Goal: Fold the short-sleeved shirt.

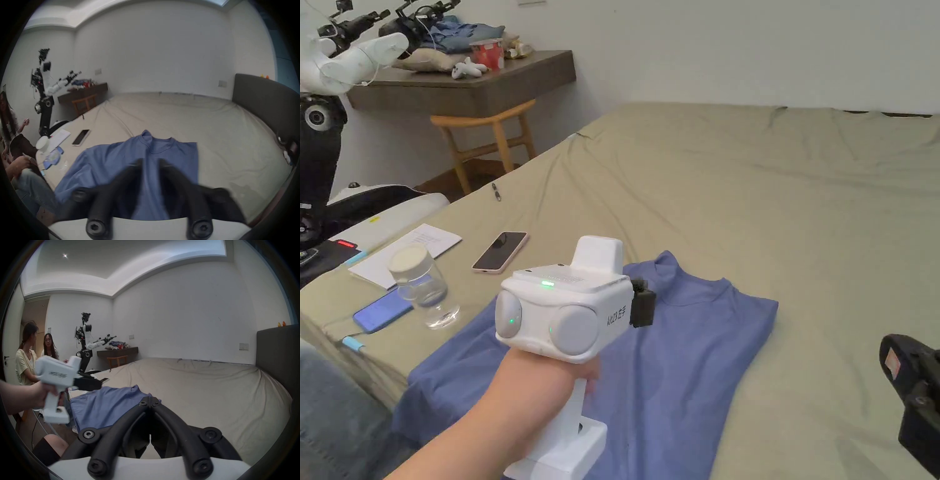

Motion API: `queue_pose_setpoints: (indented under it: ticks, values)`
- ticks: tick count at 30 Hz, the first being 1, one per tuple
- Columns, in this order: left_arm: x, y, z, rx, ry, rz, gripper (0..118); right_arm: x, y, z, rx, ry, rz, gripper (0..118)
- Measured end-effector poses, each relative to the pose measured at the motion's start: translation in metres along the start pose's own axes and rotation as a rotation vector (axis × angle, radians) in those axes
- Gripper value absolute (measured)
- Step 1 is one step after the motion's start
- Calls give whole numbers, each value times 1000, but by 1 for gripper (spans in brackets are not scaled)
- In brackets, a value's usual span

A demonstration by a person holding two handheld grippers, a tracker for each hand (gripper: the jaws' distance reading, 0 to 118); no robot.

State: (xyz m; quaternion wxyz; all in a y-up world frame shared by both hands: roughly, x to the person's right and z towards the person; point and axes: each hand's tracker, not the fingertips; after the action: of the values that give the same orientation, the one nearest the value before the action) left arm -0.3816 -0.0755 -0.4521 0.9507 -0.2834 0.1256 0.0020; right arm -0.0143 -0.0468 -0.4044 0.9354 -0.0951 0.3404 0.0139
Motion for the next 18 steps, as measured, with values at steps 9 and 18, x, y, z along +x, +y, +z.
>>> queue_pose_setpoints:
  ticks: [9,18]
  values:
    - [-12,17,-198,-265,-15,54,108,56,-21,-12,-160,-83,-46,0]
    - [0,17,-220,-262,12,-31,0,71,-25,-16,-182,-113,-78,0]
